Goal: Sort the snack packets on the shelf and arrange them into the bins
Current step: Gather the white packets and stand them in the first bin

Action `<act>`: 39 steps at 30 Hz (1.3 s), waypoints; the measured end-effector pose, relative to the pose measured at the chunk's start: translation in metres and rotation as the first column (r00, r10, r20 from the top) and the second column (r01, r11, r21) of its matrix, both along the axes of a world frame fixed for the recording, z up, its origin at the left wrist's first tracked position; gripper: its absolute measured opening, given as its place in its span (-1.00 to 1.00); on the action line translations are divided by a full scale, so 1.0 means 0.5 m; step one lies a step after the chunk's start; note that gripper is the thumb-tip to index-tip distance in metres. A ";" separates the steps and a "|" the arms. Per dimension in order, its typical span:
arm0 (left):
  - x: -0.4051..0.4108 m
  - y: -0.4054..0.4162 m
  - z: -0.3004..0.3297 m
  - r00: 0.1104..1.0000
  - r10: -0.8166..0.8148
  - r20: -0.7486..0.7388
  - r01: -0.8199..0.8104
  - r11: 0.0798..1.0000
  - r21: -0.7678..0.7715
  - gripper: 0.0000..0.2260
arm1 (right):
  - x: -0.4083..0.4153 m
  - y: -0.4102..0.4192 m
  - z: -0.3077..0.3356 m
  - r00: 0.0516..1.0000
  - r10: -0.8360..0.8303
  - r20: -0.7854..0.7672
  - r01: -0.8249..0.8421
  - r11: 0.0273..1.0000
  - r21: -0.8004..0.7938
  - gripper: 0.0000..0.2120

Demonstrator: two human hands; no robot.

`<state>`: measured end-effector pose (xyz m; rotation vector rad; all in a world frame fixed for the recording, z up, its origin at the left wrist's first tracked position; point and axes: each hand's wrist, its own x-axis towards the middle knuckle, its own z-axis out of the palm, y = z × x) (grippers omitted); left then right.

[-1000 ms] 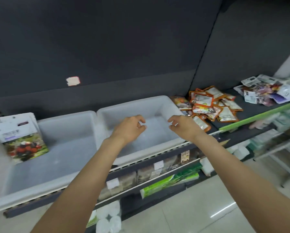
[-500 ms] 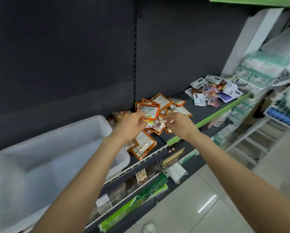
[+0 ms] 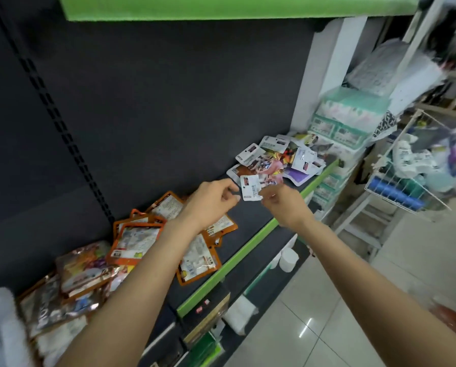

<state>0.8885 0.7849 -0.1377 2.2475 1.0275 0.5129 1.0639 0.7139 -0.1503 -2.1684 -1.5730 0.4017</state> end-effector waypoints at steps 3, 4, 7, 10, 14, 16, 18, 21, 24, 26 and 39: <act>0.120 0.041 -0.016 1.000 -0.007 -0.005 0.007 1.000 -0.014 -0.80 | 0.130 0.040 -0.008 1.000 0.007 0.025 -0.007 1.000 0.004 -0.73; 0.160 0.055 -0.025 1.000 -0.002 -0.009 0.002 1.000 -0.017 -0.80 | 0.176 0.053 -0.011 1.000 0.014 0.022 -0.014 1.000 0.006 -0.73; 0.277 0.086 -0.051 0.998 0.056 -0.026 -0.057 0.998 -0.039 -0.81 | 0.313 0.089 -0.027 0.999 0.043 0.017 -0.043 0.999 0.005 -0.75; 0.385 0.109 -0.069 0.993 0.102 -0.056 -0.105 0.992 -0.071 -0.82 | 0.440 0.126 -0.043 0.998 0.059 0.011 -0.059 0.998 -0.025 -0.76; 0.488 0.147 -0.088 0.981 0.173 -0.089 -0.181 0.979 -0.089 -0.82 | 0.572 0.187 -0.062 0.996 0.087 0.013 -0.086 0.995 -0.046 -0.76; 0.515 0.169 -0.103 0.968 0.226 -0.108 -0.237 0.966 -0.103 -0.84 | 0.611 0.220 -0.072 0.994 0.114 0.004 -0.113 0.992 -0.057 -0.76; 0.532 0.197 -0.119 0.955 0.275 -0.111 -0.288 0.949 -0.127 -0.85 | 0.637 0.262 -0.085 0.989 0.150 0.011 -0.149 0.987 -0.058 -0.75; 0.546 0.247 -0.139 0.936 0.337 -0.106 -0.350 0.926 -0.141 -0.86 | 0.654 0.332 -0.102 0.975 0.221 0.029 -0.220 0.974 -0.049 -0.73; 0.557 0.301 -0.170 0.903 0.420 -0.090 -0.429 0.883 -0.189 -0.86 | 0.661 0.399 -0.122 0.953 0.297 0.056 -0.293 0.954 -0.060 -0.76; 0.566 0.334 -0.194 0.894 0.441 -0.082 -0.447 0.863 -0.235 -0.84 | 0.667 0.443 -0.140 0.946 0.316 0.065 -0.313 0.948 -0.056 -0.77; 0.515 0.410 -0.333 0.795 0.499 -0.346 -0.596 0.751 -0.284 -0.56 | 0.618 0.638 -0.239 0.746 0.633 0.206 -0.548 0.760 -0.351 -0.39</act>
